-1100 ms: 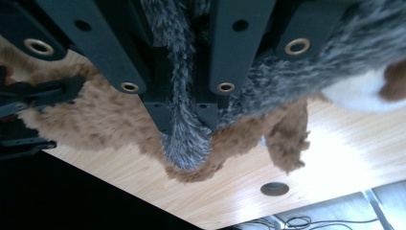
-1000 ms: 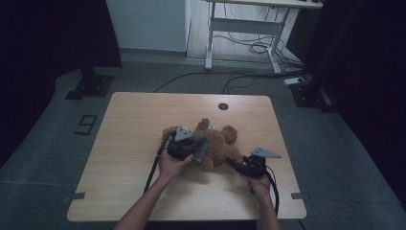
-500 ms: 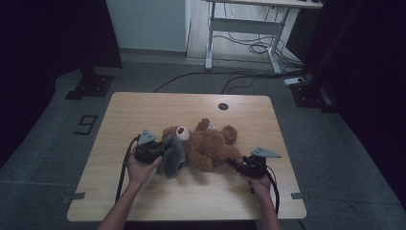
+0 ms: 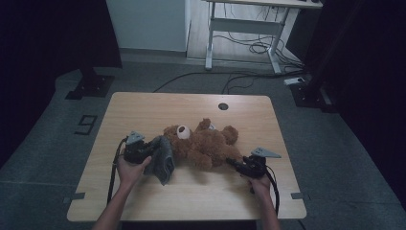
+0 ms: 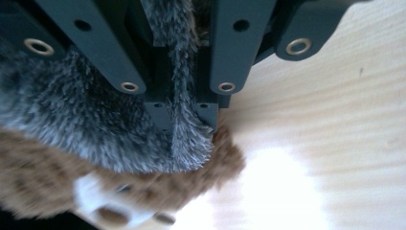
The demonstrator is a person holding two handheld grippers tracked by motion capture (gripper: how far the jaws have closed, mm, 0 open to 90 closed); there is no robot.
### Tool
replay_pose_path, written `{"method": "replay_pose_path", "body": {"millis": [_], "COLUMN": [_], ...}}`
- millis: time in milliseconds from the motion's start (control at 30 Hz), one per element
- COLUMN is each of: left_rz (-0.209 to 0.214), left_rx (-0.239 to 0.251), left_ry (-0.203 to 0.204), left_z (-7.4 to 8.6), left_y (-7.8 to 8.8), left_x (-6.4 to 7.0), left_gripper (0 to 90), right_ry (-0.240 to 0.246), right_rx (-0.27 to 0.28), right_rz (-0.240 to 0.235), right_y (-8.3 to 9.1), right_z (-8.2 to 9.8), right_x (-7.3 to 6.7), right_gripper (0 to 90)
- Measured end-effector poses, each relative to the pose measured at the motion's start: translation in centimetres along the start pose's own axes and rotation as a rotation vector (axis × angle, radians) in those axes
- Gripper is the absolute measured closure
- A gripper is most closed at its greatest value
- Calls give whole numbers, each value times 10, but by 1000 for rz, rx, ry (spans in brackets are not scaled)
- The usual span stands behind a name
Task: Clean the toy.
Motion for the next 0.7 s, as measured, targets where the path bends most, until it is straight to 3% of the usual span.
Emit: {"method": "replay_pose_path", "body": {"millis": [200, 400, 533, 567, 600, 700], "left_rz": [49, 128, 175, 193, 193, 221], "left_rx": [74, 81, 47, 10, 10, -62], "left_ry": [-39, -131, -181, -201, -201, -225], "left_z": [-30, -64, -76, -75, -75, -60], "left_y": [10, -10, -35, -52, -52, -80], "left_x": [24, 75, 110, 125, 125, 146], "left_gripper": [814, 814, 813, 813, 813, 813], "right_ry": [5, 9, 13, 15, 15, 16], "right_rx": [4, 4, 4, 2, 2, 5], "right_rz": [7, 9, 11, 12, 12, 12], "right_y": [0, 0, 0, 1, 1, 1], "right_z": [0, 0, -1, -1, -1, -1], "right_x": [-1, -1, -2, -2, -2, -2], "right_gripper": [562, 563, 563, 563, 563, 563]}}
Point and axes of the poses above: each handheld gripper's, and its own axes: y roughly backward along the jaws, z roughly out of its underside, x roughly to its right, the point moved 2 cm from there along -y, roughly forward along the jaws, and after that the axes turned 1 degree about -z, right-handed, at the moved point
